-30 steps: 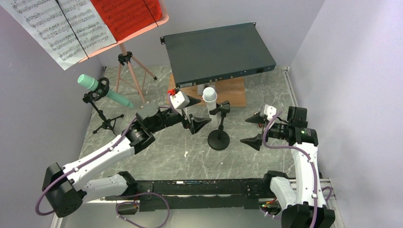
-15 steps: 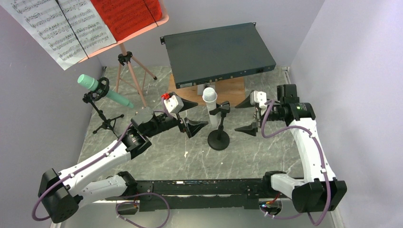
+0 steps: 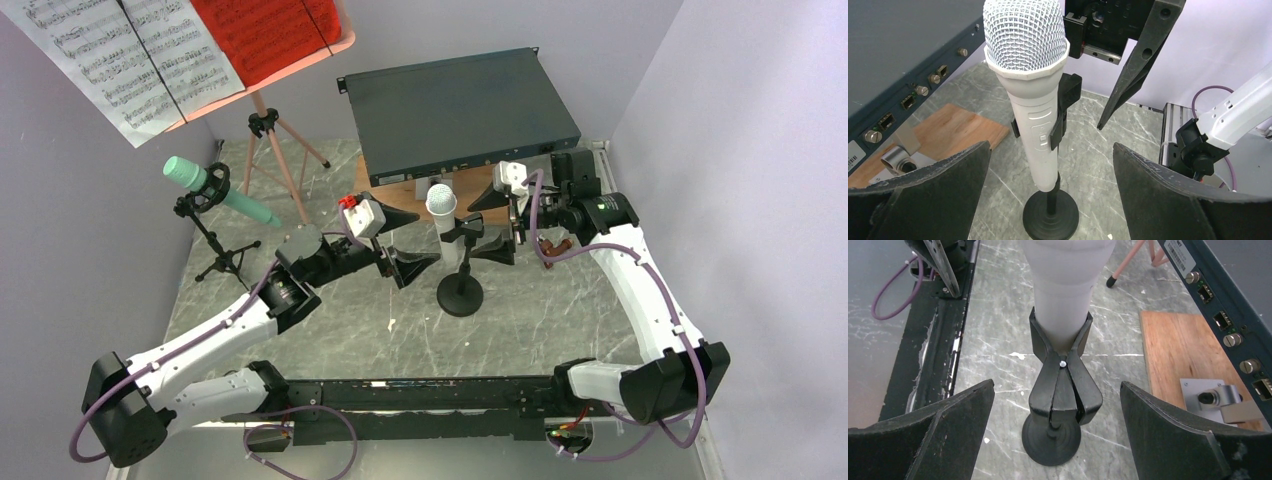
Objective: Pack up the instrument practice props
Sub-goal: Remove the microphone from the microphone stand.
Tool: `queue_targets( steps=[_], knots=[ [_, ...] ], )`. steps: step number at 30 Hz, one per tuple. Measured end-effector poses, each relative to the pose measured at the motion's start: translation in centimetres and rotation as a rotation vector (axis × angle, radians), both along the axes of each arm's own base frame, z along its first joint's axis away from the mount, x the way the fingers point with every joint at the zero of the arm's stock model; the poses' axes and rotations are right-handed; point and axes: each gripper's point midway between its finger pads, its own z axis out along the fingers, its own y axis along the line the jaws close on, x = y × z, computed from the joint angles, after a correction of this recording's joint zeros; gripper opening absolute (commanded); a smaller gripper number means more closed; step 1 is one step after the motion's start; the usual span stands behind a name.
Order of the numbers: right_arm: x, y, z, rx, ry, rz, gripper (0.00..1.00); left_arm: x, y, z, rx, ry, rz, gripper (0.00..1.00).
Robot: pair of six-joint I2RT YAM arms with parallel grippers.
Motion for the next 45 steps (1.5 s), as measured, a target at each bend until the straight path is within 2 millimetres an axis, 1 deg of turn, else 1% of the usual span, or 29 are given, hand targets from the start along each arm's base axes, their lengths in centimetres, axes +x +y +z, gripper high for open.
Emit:
queue_targets(
  steps=[4, 8, 14, 18, 25, 30, 31, 32, 33, 34, 35, 36, 37, 38, 40, 42, 43, 45],
  knots=[
    [0.0, 0.4, 0.2, 0.007, 0.026, -0.005, 0.96, 0.1, -0.3, -0.2, -0.001, 0.006, -0.005, 0.97],
    [0.3, 0.5, 0.4, 0.014, 0.031, -0.019, 0.95, 0.4, -0.5, 0.2, -0.024, -0.006, -0.003, 0.97],
    [0.6, 0.5, 0.6, 0.016, 0.029, -0.030, 0.94, 1.8, -1.2, 0.6, -0.052, -0.013, 0.027, 0.95],
    [0.7, 0.5, 0.6, 0.013, 0.029, -0.037, 0.93, 2.7, -2.0, 0.8, -0.066, -0.012, 0.032, 0.92],
    [0.8, 0.5, 0.7, 0.013, 0.021, -0.041, 0.92, 3.5, -3.0, 1.4, -0.123, -0.028, 0.025, 0.83],
    [0.8, 0.5, 0.7, 0.014, 0.019, -0.041, 0.91, 3.8, -3.4, 1.3, -0.140, -0.027, 0.020, 0.74],
    [0.8, 0.5, 0.7, 0.014, 0.019, -0.041, 0.90, 3.9, -3.5, 1.2, -0.140, -0.026, 0.020, 0.70],
    [0.8, 0.5, 0.7, 0.014, 0.019, -0.041, 0.90, 4.0, -3.5, 1.2, -0.140, -0.026, 0.019, 0.63],
    [0.8, 0.5, 0.7, 0.014, 0.018, -0.041, 0.88, 4.0, -3.6, 1.2, -0.143, -0.024, 0.018, 0.53],
    [0.8, 0.5, 0.7, 0.015, 0.017, -0.041, 0.86, 4.0, -3.7, 1.2, -0.146, -0.021, 0.017, 0.40],
    [0.8, 0.5, 0.8, 0.016, 0.017, -0.042, 0.84, 4.0, -3.7, 1.2, -0.149, -0.016, 0.013, 0.27],
    [0.9, 0.5, 0.8, 0.016, 0.016, -0.042, 0.80, 4.0, -3.8, 1.1, -0.149, -0.016, 0.008, 0.19],
    [0.9, 0.5, 0.8, 0.017, 0.017, -0.042, 0.75, 3.9, -3.9, 1.2, -0.154, -0.014, 0.003, 0.11],
    [0.9, 0.5, 0.8, 0.017, 0.017, -0.043, 0.68, 3.8, -3.9, 1.2, -0.155, -0.015, -0.001, 0.06],
    [0.9, 0.5, 0.8, 0.018, 0.015, -0.043, 0.49, 3.7, -3.9, 1.3, -0.158, -0.015, -0.006, 0.00],
    [0.9, 0.5, 0.9, 0.018, 0.013, -0.043, 0.18, 3.8, -3.9, 1.3, -0.156, -0.016, -0.005, 0.00],
    [1.0, 0.5, 0.8, 0.018, 0.015, -0.045, 0.10, 3.8, -3.9, 1.3, -0.155, -0.018, -0.004, 0.00],
    [0.8, 0.5, 1.0, 0.024, 0.025, -0.045, 0.02, 3.8, -3.9, 1.4, -0.159, -0.023, 0.000, 0.00]
  ],
)
